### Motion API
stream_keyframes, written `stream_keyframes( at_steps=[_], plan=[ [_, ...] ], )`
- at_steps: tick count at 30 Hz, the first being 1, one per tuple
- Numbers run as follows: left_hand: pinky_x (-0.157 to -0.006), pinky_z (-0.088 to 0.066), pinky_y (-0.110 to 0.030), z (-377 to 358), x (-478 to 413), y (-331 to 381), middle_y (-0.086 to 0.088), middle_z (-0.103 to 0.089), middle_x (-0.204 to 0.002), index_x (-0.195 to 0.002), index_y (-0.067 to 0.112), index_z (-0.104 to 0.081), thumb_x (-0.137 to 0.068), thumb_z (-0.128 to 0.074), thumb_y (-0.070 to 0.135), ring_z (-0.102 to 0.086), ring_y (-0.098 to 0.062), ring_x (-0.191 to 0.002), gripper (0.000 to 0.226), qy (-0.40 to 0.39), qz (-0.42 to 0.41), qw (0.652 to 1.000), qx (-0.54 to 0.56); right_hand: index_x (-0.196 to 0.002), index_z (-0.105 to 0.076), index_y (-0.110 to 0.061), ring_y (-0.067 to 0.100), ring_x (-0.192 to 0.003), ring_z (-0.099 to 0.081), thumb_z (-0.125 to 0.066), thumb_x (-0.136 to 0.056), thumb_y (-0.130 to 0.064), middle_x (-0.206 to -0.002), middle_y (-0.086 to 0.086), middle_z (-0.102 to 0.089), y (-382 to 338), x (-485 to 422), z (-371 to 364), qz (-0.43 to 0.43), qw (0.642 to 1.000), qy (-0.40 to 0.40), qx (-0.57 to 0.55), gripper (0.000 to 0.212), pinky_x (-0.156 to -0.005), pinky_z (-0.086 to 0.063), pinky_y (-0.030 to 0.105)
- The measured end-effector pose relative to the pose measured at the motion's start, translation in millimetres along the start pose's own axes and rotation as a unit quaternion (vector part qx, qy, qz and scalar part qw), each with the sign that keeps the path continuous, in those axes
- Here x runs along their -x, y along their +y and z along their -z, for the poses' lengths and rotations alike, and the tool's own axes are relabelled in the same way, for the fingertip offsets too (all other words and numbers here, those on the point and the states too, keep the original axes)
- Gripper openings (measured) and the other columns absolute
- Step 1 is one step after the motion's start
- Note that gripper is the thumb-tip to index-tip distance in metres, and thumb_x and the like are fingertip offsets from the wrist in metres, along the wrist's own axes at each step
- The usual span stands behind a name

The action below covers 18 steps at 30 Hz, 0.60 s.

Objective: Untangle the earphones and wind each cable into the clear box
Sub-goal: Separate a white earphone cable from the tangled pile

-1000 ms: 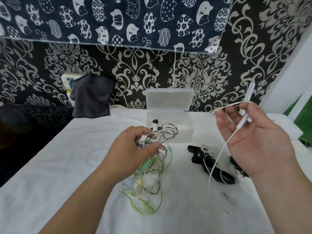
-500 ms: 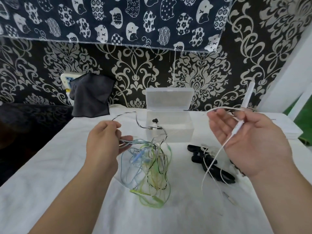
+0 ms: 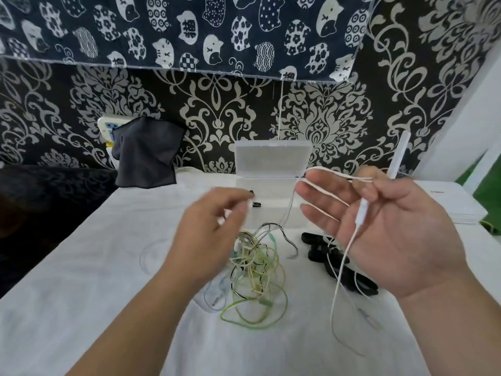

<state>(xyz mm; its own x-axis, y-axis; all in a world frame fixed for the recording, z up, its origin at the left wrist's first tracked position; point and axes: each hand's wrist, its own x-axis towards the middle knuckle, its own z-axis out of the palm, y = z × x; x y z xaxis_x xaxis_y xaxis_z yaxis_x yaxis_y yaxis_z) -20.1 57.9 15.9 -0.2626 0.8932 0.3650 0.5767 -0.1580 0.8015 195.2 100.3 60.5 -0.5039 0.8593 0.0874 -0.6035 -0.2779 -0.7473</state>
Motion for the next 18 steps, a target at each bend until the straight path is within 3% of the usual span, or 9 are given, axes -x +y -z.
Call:
stream_keyframes(
  at_steps=[3, 5, 6, 8, 9, 11, 15, 18],
  plan=[
    [-0.072, -0.044, -0.009, -15, 11, 7, 0.021, -0.067, -0.105, -0.109, 0.034, -0.070, -0.091, -0.067, 0.024, -0.062, 0.009, -0.083, 0.021, -0.130, -0.024, 0.991, -0.006, -0.071, -0.050, -0.009, 0.048, -0.132, -0.047, -0.046, -0.087, -0.013, -0.128, 0.031, -0.061, 2, -4, 9, -0.035, 0.993, -0.103, -0.050, 0.017, -0.112, -0.034, 0.055],
    [-0.067, -0.046, -0.012, -20, 13, 4, 0.018, -0.071, -0.092, -0.097, 0.035, -0.074, -0.089, -0.070, 0.018, -0.063, 0.006, -0.072, 0.019, -0.120, 0.014, 0.993, 0.010, -0.081, -0.051, -0.003, 0.048, -0.140, -0.036, -0.036, -0.095, -0.013, -0.137, 0.033, -0.052, -4, -5, 16, -0.046, 0.991, -0.081, -0.097, 0.024, -0.120, -0.020, 0.055],
    [-0.065, -0.049, -0.015, -19, 13, 5, 0.014, -0.073, -0.083, -0.090, 0.032, -0.076, -0.087, -0.072, 0.014, -0.065, 0.003, -0.068, 0.019, -0.106, 0.046, 0.992, 0.045, -0.083, -0.052, -0.003, 0.046, -0.141, -0.036, -0.032, -0.097, -0.015, -0.138, 0.032, -0.052, -7, -4, 18, -0.042, 0.991, -0.057, -0.114, 0.027, -0.120, -0.020, 0.054],
    [-0.061, -0.052, -0.019, -14, 9, 8, 0.002, -0.075, -0.072, -0.080, 0.022, -0.078, -0.080, -0.077, 0.005, -0.066, -0.005, -0.062, 0.018, -0.081, 0.107, 0.981, 0.138, -0.074, -0.054, -0.007, 0.039, -0.129, -0.054, -0.036, -0.091, -0.016, -0.127, 0.025, -0.063, -8, -4, 22, -0.032, 0.986, -0.019, -0.162, 0.026, -0.107, -0.042, 0.051],
    [-0.061, -0.053, -0.019, -10, 7, 9, -0.003, -0.075, -0.070, -0.079, 0.017, -0.079, -0.077, -0.079, 0.003, -0.067, -0.008, -0.062, 0.014, -0.070, 0.125, 0.974, 0.176, -0.066, -0.052, -0.012, 0.035, -0.116, -0.065, -0.042, -0.085, -0.016, -0.116, 0.019, -0.070, -11, -3, 22, -0.006, 0.987, 0.050, -0.154, 0.021, -0.092, -0.054, 0.046],
    [-0.068, -0.055, -0.025, -5, 5, 10, -0.011, -0.076, -0.074, -0.080, 0.010, -0.079, -0.073, -0.079, 0.005, -0.069, -0.016, -0.067, 0.008, -0.066, 0.155, 0.958, 0.231, -0.060, -0.046, -0.017, 0.027, -0.097, -0.074, -0.051, -0.072, -0.015, -0.100, 0.011, -0.075, -13, 1, 19, 0.053, 0.973, 0.181, -0.130, 0.013, -0.071, -0.060, 0.038],
    [-0.070, -0.051, -0.029, -4, 3, 4, -0.010, -0.076, -0.081, -0.079, 0.009, -0.072, -0.088, -0.066, 0.006, -0.066, -0.023, -0.078, 0.012, -0.058, 0.216, 0.936, 0.271, -0.065, -0.042, -0.019, 0.021, -0.087, -0.076, -0.043, -0.075, -0.014, -0.089, 0.003, -0.075, -12, 0, 25, 0.062, 0.957, 0.241, -0.148, 0.011, -0.066, -0.060, 0.034],
    [-0.072, -0.049, -0.031, -3, -5, -2, -0.005, -0.062, -0.064, -0.082, 0.011, -0.058, -0.101, -0.048, 0.008, -0.069, -0.023, -0.074, 0.022, 0.022, 0.291, 0.877, 0.381, -0.064, -0.042, -0.019, 0.021, -0.084, -0.075, -0.037, -0.090, -0.013, -0.082, 0.001, -0.072, -12, -1, 28, 0.053, 0.954, 0.253, -0.154, 0.027, -0.066, -0.059, 0.034]
  ],
)
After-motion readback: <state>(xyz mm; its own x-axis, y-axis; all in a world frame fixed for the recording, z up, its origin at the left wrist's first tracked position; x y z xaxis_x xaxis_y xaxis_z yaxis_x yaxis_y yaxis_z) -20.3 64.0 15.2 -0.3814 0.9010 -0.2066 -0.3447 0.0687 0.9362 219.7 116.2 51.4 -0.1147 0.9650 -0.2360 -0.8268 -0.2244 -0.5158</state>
